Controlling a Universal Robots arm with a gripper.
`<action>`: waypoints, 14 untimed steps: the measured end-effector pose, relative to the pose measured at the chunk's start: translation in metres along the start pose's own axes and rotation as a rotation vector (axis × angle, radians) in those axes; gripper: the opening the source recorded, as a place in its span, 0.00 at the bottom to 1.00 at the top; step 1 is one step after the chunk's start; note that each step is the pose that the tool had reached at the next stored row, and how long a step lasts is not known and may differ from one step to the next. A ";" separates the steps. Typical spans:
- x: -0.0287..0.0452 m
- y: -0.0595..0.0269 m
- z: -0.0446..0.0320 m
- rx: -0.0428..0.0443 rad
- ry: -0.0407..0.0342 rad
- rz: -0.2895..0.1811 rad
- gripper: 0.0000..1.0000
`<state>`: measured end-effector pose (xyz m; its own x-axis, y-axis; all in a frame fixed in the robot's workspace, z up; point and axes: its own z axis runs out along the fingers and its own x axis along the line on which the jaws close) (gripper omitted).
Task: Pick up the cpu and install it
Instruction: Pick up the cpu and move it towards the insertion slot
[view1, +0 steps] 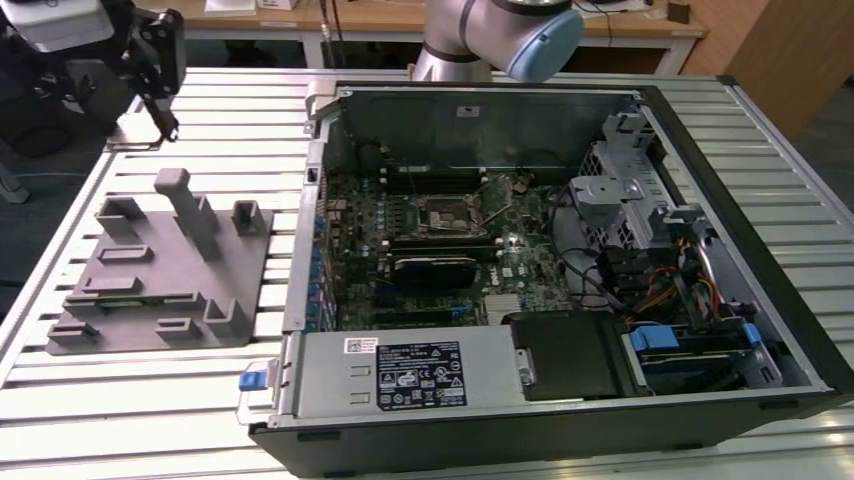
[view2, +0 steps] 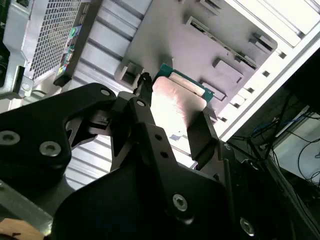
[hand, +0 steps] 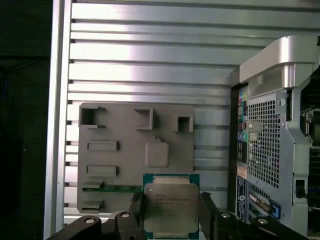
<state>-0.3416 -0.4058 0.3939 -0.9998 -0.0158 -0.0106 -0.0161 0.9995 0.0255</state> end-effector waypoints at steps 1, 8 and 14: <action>-0.0045 0.0000 0.0001 0.0000 0.0000 0.000 0.53; -0.0364 -0.0001 0.0011 0.0000 0.0001 0.000 0.53; -0.0716 0.0010 0.0022 0.0001 0.0002 0.000 0.53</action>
<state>-0.2700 -0.4037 0.3925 -0.9998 -0.0160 -0.0104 -0.0163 0.9995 0.0254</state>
